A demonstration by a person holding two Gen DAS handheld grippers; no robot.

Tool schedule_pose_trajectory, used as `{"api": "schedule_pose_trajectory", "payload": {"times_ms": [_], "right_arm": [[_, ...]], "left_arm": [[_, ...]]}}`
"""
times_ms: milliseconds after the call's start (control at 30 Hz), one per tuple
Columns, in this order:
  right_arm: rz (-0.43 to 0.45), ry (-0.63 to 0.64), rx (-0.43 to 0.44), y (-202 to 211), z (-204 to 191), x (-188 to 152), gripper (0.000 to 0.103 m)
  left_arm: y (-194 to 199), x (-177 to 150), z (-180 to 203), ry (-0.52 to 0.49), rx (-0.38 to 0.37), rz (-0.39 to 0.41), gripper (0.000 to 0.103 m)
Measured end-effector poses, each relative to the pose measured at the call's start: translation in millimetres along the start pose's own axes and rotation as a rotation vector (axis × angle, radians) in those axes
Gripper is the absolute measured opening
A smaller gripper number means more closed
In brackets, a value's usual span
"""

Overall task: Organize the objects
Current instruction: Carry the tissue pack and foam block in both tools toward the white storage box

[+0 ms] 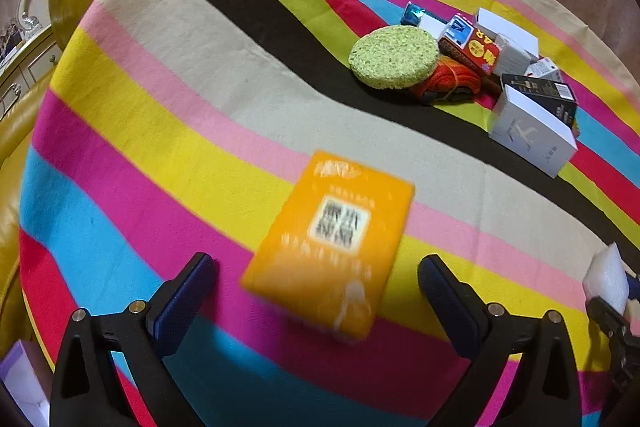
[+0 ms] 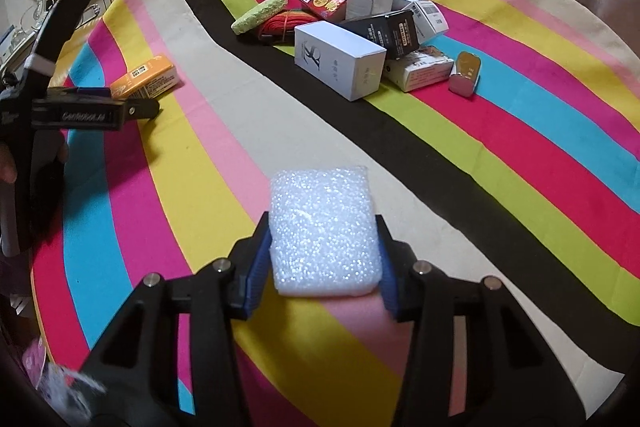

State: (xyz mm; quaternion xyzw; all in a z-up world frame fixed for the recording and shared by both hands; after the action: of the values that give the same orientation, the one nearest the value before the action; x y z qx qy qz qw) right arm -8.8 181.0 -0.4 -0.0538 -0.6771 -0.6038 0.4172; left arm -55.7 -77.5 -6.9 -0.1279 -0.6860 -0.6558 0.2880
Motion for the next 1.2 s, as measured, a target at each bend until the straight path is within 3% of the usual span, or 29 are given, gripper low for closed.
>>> {"api": "schedule_pose_trajectory", "payload": {"times_ms": [33, 67, 100, 200, 433, 633, 867, 1200], "right_arm": [[0.0, 0.002, -0.001, 0.3, 0.1, -0.1, 0.05], [0.0, 0.002, -0.002, 0.4, 0.1, -0.1, 0.05], [0.0, 0.001, -0.001, 0.4, 0.3, 0.0, 0.05], [0.001, -0.001, 0.001, 0.3, 1.2, 0.0, 0.051], [0.0, -0.014, -0.001, -1.7, 3.8, 0.6, 0.051], [-0.001, -0.019, -0.015, -1.3, 4.8, 0.8, 0.051], [-0.013, -0.062, -0.042, 1.1, 6.1, -0.2, 0.05], [-0.038, -0.162, -0.095, 18.1, -13.9, -15.6, 0.05]], "left_arm": [[0.6, 3.2, 0.3, 0.002, 0.002, 0.013, 0.084], [3.4, 6.2, 3.7, -0.013, -0.014, 0.037, 0.055], [4.5, 7.4, 7.0, -0.03, -0.009, 0.041, 0.052], [10.7, 0.3, 17.0, -0.055, -0.002, 0.049, 0.051], [47.4, -52.1, 28.0, -0.021, -0.032, 0.069, 0.051], [70.1, -83.0, 36.6, -0.061, -0.033, 0.061, 0.051], [89.7, -107.5, 25.7, -0.045, -0.054, 0.04, 0.051], [138.8, -127.0, -9.5, -0.042, -0.075, 0.114, 0.051]]}}
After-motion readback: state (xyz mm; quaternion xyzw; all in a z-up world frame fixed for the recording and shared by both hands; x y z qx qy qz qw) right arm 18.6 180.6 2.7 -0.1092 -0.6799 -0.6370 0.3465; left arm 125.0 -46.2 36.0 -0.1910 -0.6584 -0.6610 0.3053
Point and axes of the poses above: each gripper's, at about its wrist camera, not at the fingertips, and y roughly against the way its jaws point, z to its right, x to its top, the point moved 2 cm from there along -y, roughly the way its jaws point, and after that the axes turned 4 degrees about y, right-handed, at the moved point
